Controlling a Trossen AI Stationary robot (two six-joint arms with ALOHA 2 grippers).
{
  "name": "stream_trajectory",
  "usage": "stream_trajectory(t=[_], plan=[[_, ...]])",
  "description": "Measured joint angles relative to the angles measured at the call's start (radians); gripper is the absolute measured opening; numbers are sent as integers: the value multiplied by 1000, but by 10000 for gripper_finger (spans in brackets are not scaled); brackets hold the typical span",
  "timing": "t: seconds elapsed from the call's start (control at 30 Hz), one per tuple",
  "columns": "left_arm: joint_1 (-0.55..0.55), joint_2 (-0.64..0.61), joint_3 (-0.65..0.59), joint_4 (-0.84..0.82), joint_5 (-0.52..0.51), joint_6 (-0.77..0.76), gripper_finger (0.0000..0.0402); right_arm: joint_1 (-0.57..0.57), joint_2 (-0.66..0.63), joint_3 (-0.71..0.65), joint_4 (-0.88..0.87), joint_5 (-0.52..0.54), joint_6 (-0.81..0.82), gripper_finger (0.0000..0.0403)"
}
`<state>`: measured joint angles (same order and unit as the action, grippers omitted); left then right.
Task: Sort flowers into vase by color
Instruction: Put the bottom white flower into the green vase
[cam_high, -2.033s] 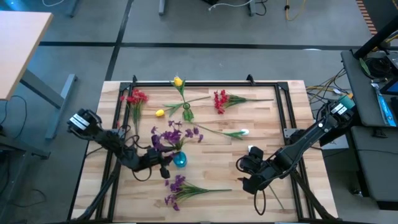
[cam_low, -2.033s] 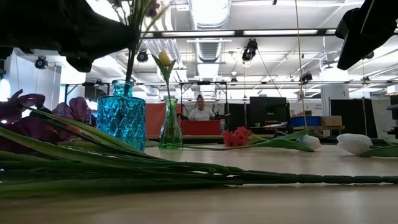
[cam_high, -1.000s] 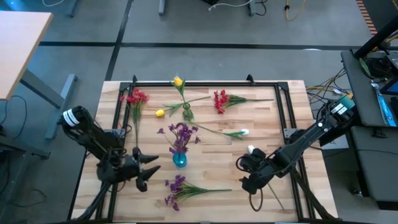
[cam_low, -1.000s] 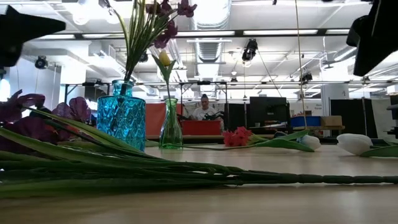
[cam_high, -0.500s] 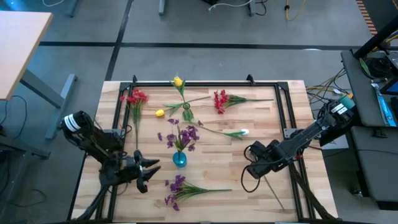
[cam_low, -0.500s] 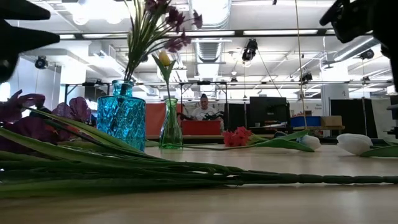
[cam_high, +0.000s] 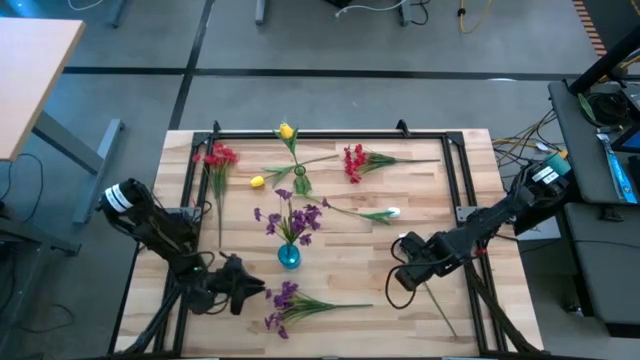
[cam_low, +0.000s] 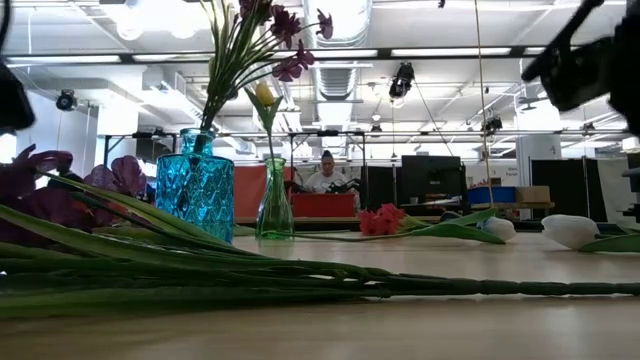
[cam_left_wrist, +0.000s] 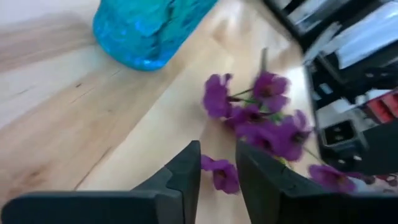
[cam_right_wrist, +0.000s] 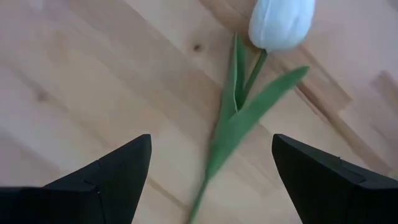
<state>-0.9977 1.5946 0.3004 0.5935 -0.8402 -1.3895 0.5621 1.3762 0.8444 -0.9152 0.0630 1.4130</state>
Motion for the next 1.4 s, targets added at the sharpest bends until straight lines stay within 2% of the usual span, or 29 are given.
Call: stream_trajectory(t=[0.13,0.23,0.47,0.6,0.77,0.9,0.97,1.13,1.3,1.4], plan=[[64,-12,49,-107,133,-14,78,0,0,-68,28,5,77,324],[81,-35,105,-260,230,-55,77,0,0,-93,34,5,96,324],[78,-129,253,-836,281,-281,77,0,0,-166,180,-28,99,314],[79,-167,363,-1143,280,-318,77,0,1,-192,206,-29,107,258],[78,-189,470,-1432,279,-328,77,0,17,-193,220,-18,96,140],[78,-226,510,-1561,279,-328,77,0,17,-193,227,-11,76,47],[78,-249,521,-1620,282,-328,77,0,12,-193,225,-10,58,21],[75,-317,522,-1711,246,-323,77,0,-40,-183,211,18,21,13],[45,-358,521,-1709,61,-276,77,0,-150,-142,222,105,-46,13],[30,-374,520,-1702,-19,-271,77,-5,-230,-129,276,212,-127,13]])
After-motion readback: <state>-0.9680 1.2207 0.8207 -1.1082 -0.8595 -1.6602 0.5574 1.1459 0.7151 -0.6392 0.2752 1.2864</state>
